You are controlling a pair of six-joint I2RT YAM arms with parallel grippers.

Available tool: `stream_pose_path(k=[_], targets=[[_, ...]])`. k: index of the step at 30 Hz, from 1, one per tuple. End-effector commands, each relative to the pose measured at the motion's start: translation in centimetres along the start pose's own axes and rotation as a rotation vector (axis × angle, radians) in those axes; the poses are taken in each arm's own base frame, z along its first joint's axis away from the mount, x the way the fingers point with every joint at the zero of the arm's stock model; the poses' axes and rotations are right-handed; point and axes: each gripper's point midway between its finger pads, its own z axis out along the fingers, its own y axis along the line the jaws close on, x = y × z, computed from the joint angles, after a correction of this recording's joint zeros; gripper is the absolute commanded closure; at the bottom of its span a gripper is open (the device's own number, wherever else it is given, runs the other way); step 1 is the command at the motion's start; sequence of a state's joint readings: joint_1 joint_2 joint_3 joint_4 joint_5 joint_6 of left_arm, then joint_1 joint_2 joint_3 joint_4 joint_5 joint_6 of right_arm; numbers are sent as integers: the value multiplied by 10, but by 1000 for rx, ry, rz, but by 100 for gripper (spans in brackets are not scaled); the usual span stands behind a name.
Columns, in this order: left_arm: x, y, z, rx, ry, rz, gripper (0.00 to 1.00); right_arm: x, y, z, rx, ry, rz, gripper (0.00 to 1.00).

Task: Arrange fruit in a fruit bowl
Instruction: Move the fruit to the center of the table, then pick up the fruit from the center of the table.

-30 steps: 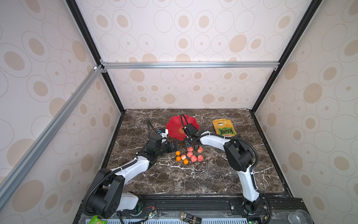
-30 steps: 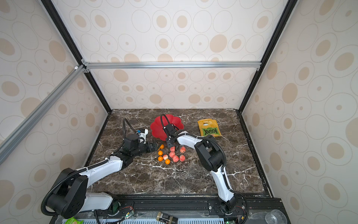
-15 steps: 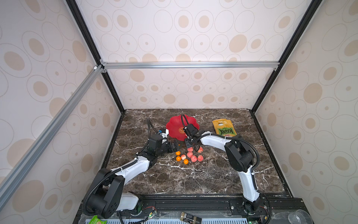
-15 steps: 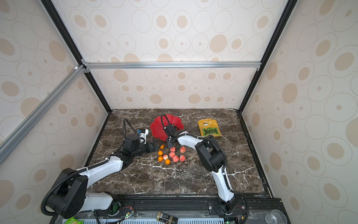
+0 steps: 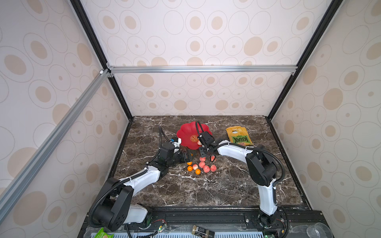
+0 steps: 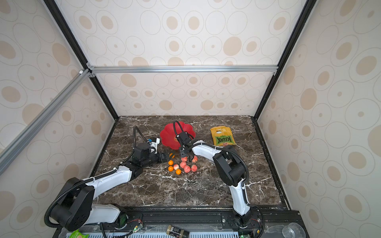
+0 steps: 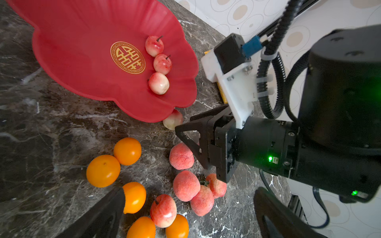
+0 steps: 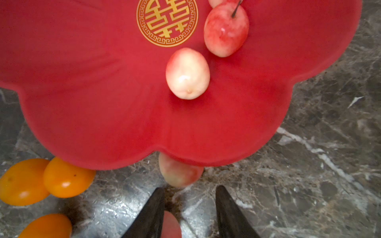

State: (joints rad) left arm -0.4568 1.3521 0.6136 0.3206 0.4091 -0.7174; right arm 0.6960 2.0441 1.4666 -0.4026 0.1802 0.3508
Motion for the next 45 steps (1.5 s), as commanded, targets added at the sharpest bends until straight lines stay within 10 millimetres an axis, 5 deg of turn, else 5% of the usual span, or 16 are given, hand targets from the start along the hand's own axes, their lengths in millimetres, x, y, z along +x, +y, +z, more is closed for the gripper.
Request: stream_pose_path(k=[1,14,45], targets=[[-18,-17,1,34,-40,26,2,-2,-3,-6,2,-11,8,56],[-19,-16,2,28,-41,27,2,-9,-1,12,2,13,12,47],[-16,-13,2,21,-37,24,2,-6,-1,31,-1,53,23,55]])
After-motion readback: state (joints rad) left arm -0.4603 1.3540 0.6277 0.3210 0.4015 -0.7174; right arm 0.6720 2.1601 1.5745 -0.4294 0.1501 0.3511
